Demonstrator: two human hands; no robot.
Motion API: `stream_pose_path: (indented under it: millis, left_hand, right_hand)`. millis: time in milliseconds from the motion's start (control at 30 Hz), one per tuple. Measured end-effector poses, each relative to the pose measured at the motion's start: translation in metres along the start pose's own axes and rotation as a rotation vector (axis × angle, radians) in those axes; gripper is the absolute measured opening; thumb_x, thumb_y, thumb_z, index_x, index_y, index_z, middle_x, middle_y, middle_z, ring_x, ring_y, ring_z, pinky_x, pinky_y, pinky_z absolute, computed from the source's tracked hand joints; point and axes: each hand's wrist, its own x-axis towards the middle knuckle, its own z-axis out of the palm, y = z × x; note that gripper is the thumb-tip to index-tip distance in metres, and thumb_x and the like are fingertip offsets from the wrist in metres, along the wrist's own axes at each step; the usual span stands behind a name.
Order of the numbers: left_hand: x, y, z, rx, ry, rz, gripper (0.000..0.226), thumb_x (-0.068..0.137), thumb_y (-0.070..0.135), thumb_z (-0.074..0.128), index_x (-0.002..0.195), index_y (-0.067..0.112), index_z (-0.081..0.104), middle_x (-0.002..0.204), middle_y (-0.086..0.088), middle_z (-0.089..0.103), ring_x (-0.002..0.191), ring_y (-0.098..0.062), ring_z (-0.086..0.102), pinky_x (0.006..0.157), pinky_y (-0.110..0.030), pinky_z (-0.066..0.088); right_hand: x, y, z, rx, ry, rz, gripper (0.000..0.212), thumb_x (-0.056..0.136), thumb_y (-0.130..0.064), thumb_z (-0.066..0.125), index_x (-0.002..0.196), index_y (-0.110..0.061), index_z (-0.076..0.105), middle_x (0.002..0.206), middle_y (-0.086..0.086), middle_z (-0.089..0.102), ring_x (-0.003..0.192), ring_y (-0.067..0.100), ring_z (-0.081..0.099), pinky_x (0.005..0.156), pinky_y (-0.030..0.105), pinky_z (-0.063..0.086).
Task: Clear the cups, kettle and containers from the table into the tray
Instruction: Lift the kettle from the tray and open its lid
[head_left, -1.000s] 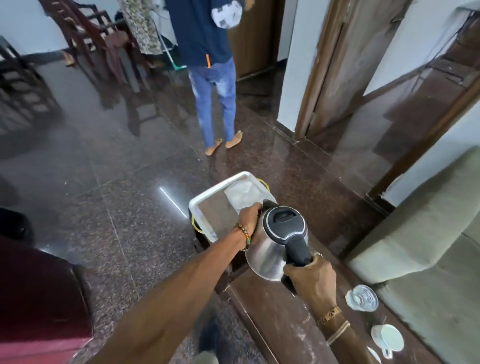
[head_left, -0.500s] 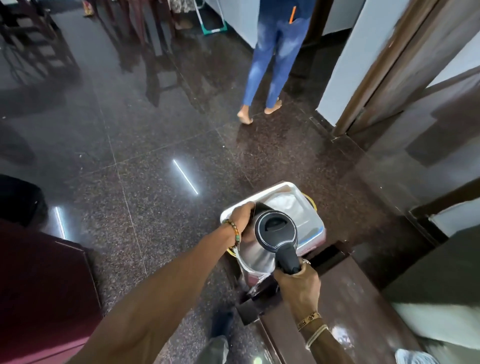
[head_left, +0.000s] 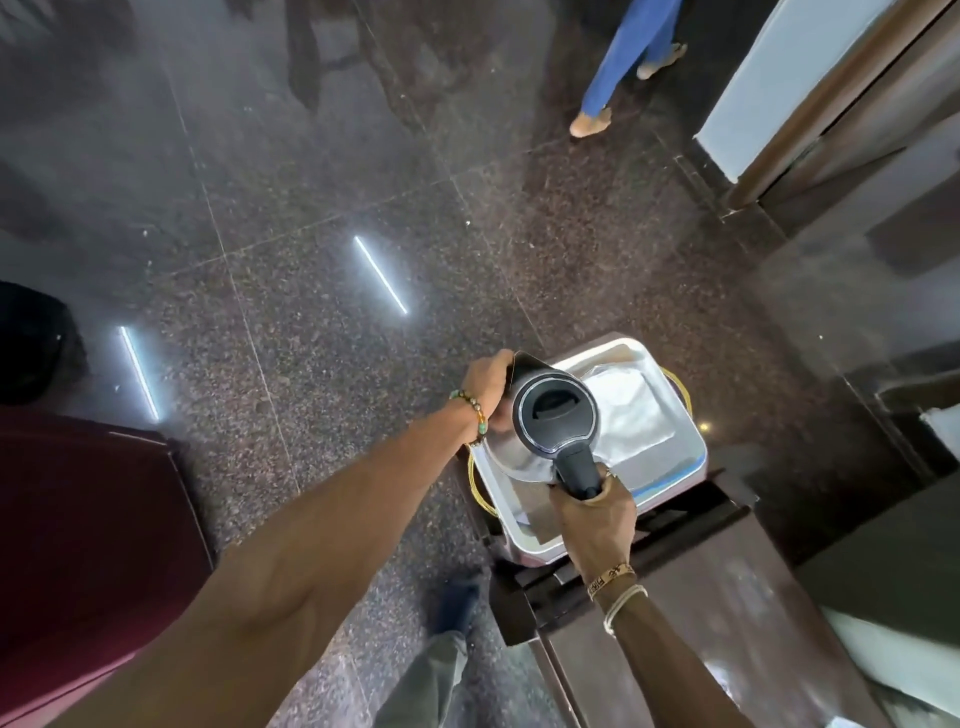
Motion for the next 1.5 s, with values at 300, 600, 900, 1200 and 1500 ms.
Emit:
stream_pose_path:
  millis: [300, 600, 900, 1200, 1500]
  left_hand:
    - [0.021, -0.017, 0.001, 0.006, -0.001, -0.006, 0.035, 0.085, 0.037, 0.048, 0.061, 0.012, 0.051, 0.06, -0.007, 0.054, 0.063, -0.022, 0.049, 0.062, -0.037, 0.04]
    - [0.029, -0.027, 0.001, -0.06, -0.021, -0.04, 0.041, 0.089, 0.034, 0.051, 0.093, -0.003, 0.068, 0.086, -0.02, 0.063, 0.078, -0.025, 0.056, 0.075, -0.042, 0.045]
    - [0.033, -0.03, 0.005, -0.102, 0.013, -0.114, 0.032, 0.088, 0.029, 0.056, 0.069, 0.01, 0.073, 0.072, -0.01, 0.068, 0.069, -0.022, 0.062, 0.067, -0.035, 0.053]
    - [0.014, -0.033, -0.011, 0.218, 0.023, 0.152, 0.035, 0.09, 0.025, 0.058, 0.056, 0.015, 0.055, 0.05, 0.006, 0.057, 0.052, -0.009, 0.053, 0.047, -0.02, 0.039]
    - [-0.04, 0.018, -0.014, 0.772, 0.095, 0.681, 0.05, 0.1, 0.043, 0.034, 0.098, 0.002, 0.061, 0.089, -0.024, 0.063, 0.087, -0.037, 0.059, 0.073, -0.041, 0.043]
  right_hand:
    - [0.019, 0.02, 0.021, 0.004, -0.026, -0.023, 0.024, 0.062, -0.016, 0.078, 0.061, -0.011, 0.055, 0.049, -0.005, 0.047, 0.047, 0.015, 0.034, 0.041, 0.026, 0.039]
    - [0.028, 0.032, 0.027, 0.009, -0.025, -0.024, 0.022, 0.057, -0.022, 0.075, 0.064, -0.013, 0.056, 0.052, -0.006, 0.052, 0.046, 0.012, 0.039, 0.042, 0.027, 0.043]
    - [0.033, 0.031, 0.023, -0.072, -0.118, -0.005, 0.017, 0.063, -0.029, 0.071, 0.074, -0.024, 0.059, 0.066, -0.007, 0.064, 0.058, 0.011, 0.058, 0.048, 0.019, 0.046]
    - [0.029, 0.011, -0.004, -0.373, -0.348, -0.024, 0.044, 0.072, -0.038, 0.072, 0.108, -0.017, 0.059, 0.098, 0.004, 0.067, 0.089, 0.025, 0.064, 0.08, 0.035, 0.055]
    - [-0.013, 0.006, -0.058, -0.539, -0.036, -0.31, 0.089, 0.064, -0.079, 0.058, 0.13, -0.02, 0.049, 0.125, 0.006, 0.053, 0.112, 0.03, 0.052, 0.097, 0.045, 0.041]
